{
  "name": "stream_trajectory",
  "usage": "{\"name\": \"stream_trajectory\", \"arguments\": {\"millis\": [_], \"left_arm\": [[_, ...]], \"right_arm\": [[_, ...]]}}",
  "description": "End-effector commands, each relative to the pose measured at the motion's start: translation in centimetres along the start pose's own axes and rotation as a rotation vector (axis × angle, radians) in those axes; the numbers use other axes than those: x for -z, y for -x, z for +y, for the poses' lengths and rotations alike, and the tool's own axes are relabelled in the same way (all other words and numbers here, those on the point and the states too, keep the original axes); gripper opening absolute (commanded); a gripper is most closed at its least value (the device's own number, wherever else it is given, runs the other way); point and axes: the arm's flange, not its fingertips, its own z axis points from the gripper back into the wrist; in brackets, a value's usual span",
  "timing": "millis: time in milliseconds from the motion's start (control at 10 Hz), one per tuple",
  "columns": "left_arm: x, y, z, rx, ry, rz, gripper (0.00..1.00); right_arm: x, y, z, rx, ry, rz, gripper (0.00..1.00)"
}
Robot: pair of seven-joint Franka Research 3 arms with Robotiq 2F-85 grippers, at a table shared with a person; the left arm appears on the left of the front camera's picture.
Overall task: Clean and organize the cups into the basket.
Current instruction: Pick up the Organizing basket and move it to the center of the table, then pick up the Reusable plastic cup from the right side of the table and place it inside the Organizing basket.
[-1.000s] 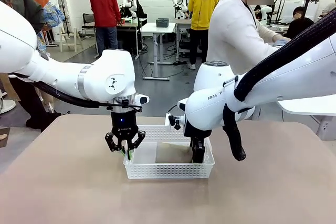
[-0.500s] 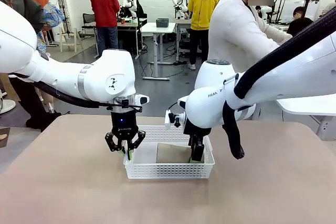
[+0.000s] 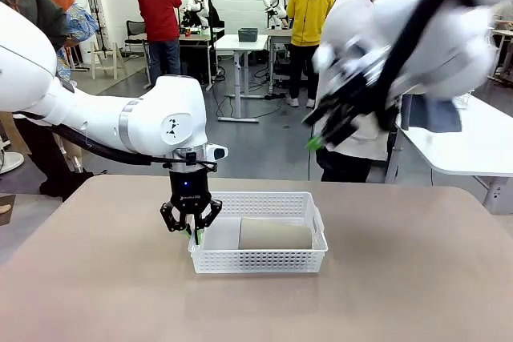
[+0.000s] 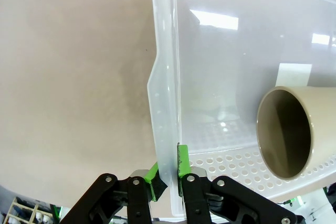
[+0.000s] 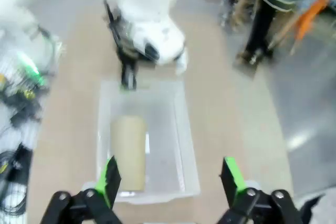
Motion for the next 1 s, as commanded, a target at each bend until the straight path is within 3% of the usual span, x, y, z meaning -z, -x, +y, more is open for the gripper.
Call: {"name": "stream_trajectory", "arguments": {"millis": [0, 100, 400, 700, 900], "left_arm": [[-0.1, 0.0, -0.2, 0.001, 0.002, -0.005, 0.0], [-0.1, 0.0, -0.2, 0.001, 0.002, -0.005, 0.0], [-0.1, 0.0, -0.2, 0.001, 0.002, -0.005, 0.0], [-0.1, 0.0, -0.2, 0.001, 0.002, -0.005, 0.0], [-0.1, 0.0, -0.2, 0.001, 0.002, -0.005, 0.0]], "right_arm": [[-7.5, 10.3, 2.6, 0.103, -0.073, -0.218, 1.0], [-10.5, 13.6, 2.7, 0.119, -0.074, -0.324, 1.0], [-15.9, 23.2, 3.9, 0.165, -0.038, -0.494, 1.0], [-18.3, 29.7, 5.6, 0.233, 0.023, -0.53, 1.0], [-18.7, 31.6, 6.8, 0.24, 0.051, -0.543, 1.0]]}}
